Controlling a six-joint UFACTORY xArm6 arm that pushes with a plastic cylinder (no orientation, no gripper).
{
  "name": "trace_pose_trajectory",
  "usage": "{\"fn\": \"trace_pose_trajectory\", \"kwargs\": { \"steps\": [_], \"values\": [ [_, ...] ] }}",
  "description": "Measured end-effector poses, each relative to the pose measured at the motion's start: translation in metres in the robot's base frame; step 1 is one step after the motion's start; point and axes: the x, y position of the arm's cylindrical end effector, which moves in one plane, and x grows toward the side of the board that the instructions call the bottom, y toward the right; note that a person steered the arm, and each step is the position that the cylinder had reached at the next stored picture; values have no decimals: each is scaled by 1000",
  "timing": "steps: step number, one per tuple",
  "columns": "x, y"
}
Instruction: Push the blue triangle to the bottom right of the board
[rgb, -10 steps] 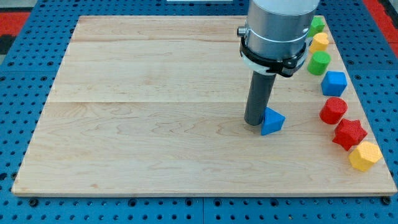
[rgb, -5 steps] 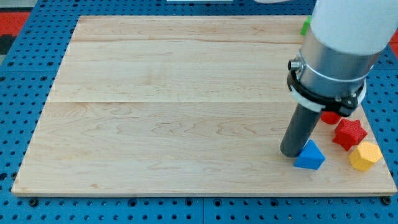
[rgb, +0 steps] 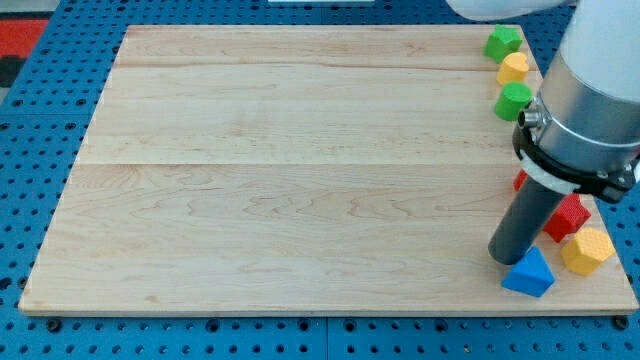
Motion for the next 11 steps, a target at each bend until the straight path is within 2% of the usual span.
{"fn": "trace_pose_trajectory", "kwargs": {
  "steps": [3, 5, 6, 9, 10, 11],
  "values": [
    [21, -29],
    [22, -18],
    [48, -17],
    [51, -2],
    [51, -32],
    [32, -46]
  ]
}}
